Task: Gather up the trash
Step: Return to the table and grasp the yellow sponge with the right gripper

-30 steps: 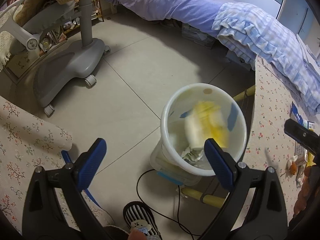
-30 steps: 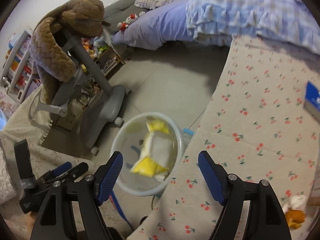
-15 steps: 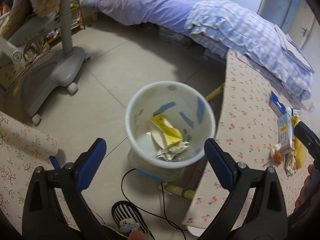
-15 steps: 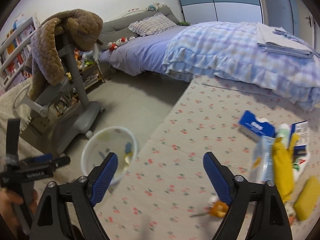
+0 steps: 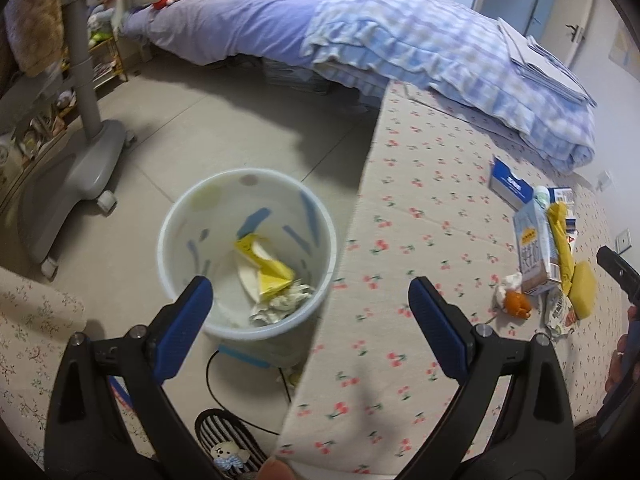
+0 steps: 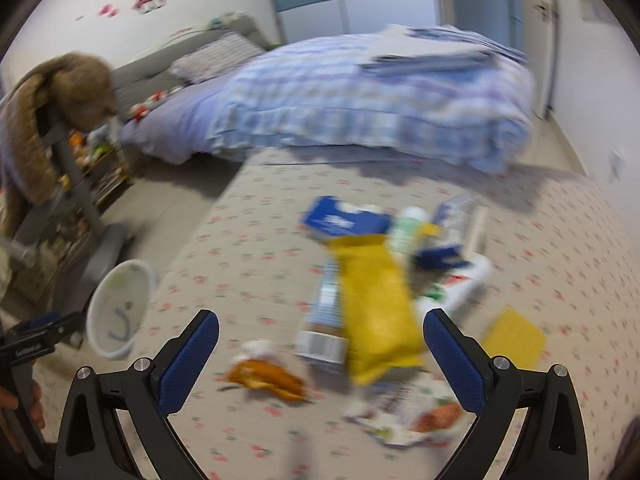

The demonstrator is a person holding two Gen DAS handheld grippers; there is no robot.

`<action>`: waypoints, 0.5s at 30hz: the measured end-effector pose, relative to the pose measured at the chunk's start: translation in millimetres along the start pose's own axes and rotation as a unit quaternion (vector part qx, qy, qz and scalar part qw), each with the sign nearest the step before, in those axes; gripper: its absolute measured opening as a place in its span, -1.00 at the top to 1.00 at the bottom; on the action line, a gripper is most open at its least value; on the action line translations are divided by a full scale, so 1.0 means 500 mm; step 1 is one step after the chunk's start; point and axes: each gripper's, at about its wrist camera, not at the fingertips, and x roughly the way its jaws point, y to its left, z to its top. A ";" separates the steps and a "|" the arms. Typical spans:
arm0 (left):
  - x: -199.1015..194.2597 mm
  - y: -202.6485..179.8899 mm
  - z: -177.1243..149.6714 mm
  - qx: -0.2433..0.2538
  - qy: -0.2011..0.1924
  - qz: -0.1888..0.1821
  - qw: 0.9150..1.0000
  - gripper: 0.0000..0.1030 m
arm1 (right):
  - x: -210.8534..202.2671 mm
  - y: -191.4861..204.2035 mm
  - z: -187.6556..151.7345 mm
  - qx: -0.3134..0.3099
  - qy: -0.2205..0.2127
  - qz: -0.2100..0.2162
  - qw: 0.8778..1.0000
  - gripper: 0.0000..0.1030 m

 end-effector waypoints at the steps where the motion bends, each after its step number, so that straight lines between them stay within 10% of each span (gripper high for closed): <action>1: 0.002 -0.011 0.000 0.005 0.000 -0.001 1.000 -0.90 | 0.000 -0.026 -0.001 0.012 0.002 -0.009 1.000 -1.00; 15: 0.033 -0.111 -0.023 0.052 0.021 -0.007 0.998 -0.90 | 0.059 -0.241 -0.045 0.136 0.085 -0.088 0.983 -1.00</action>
